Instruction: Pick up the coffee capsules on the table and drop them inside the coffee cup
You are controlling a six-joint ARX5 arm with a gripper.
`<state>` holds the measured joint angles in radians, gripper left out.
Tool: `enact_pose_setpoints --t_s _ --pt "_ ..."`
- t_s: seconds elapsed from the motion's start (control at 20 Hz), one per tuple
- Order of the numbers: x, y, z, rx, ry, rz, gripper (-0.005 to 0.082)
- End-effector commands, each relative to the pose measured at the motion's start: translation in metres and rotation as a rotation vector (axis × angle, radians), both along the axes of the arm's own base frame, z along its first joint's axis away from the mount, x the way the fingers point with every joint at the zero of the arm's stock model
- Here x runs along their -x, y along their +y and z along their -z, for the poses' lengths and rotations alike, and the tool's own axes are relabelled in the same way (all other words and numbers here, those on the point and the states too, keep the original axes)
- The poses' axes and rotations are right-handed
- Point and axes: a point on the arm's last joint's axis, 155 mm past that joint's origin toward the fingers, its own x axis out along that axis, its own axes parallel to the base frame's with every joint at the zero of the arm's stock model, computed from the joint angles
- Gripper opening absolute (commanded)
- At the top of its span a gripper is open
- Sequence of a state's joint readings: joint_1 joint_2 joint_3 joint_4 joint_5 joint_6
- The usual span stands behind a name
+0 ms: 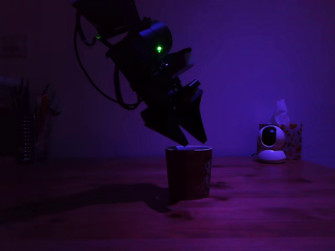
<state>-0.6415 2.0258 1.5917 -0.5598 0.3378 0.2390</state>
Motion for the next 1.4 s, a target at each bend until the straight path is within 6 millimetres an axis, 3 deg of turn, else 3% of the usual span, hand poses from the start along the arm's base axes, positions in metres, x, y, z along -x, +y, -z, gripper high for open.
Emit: enact_pose_setpoints --t_s 0.0,0.1,0.2,0.35,0.45,0.8,1.35 --pt "0.001 0.003 0.011 -0.027 0.014 -0.001 0.0534" --pt "0.002 0.004 0.013 -0.036 0.020 -0.003 0.0527" --pt "0.004 0.005 0.012 -0.040 0.025 -0.003 0.0435" --pt "0.006 0.007 0.008 -0.053 0.043 -0.004 0.0136" --pt "0.007 0.008 0.005 -0.059 0.050 -0.003 -0.0003" --pt "0.017 0.017 -0.015 -0.074 0.076 -0.006 -0.0020" --pt "0.017 0.054 -0.081 -0.016 0.034 -0.105 -0.0020"
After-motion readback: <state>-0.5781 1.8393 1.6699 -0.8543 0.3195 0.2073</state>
